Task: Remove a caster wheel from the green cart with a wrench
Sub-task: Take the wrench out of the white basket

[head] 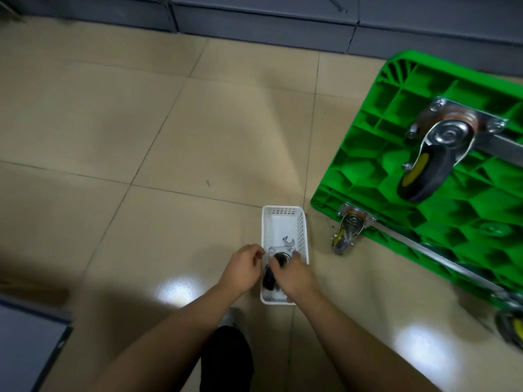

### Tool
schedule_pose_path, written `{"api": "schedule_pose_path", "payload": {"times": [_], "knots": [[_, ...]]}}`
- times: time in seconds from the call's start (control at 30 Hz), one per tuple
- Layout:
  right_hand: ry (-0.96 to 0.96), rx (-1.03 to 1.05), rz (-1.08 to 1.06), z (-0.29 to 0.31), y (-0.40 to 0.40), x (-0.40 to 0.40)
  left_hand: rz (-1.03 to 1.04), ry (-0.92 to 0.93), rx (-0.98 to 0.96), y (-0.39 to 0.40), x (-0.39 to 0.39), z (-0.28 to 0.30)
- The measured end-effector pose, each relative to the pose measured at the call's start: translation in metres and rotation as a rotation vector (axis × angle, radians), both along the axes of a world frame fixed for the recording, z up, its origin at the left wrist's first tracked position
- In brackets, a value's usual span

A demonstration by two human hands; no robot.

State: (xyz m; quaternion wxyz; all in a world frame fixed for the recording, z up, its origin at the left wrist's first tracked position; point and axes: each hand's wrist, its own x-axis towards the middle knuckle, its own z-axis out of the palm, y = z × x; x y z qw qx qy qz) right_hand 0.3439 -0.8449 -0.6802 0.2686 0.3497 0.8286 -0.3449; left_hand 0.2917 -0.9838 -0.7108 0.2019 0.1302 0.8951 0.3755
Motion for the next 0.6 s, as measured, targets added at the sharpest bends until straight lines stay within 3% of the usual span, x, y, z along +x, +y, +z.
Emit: {"api": "schedule_pose_path", "payload": {"times": [0.37, 0.47, 0.6], "knots": [[-0.027, -0.187, -0.158, -0.004, -0.001, -0.018, 0.053, -0.117, -0.007, 0.013, -0.025, -0.014], [0.056, -0.274, -0.268, 0.006, 0.015, -0.018, -0.082, -0.055, -0.033, 0.015, -0.028, -0.010], [0.121, -0.262, -0.273, 0.007, 0.028, -0.023, -0.382, -0.028, -0.294, 0.011, -0.019, -0.002]]}}
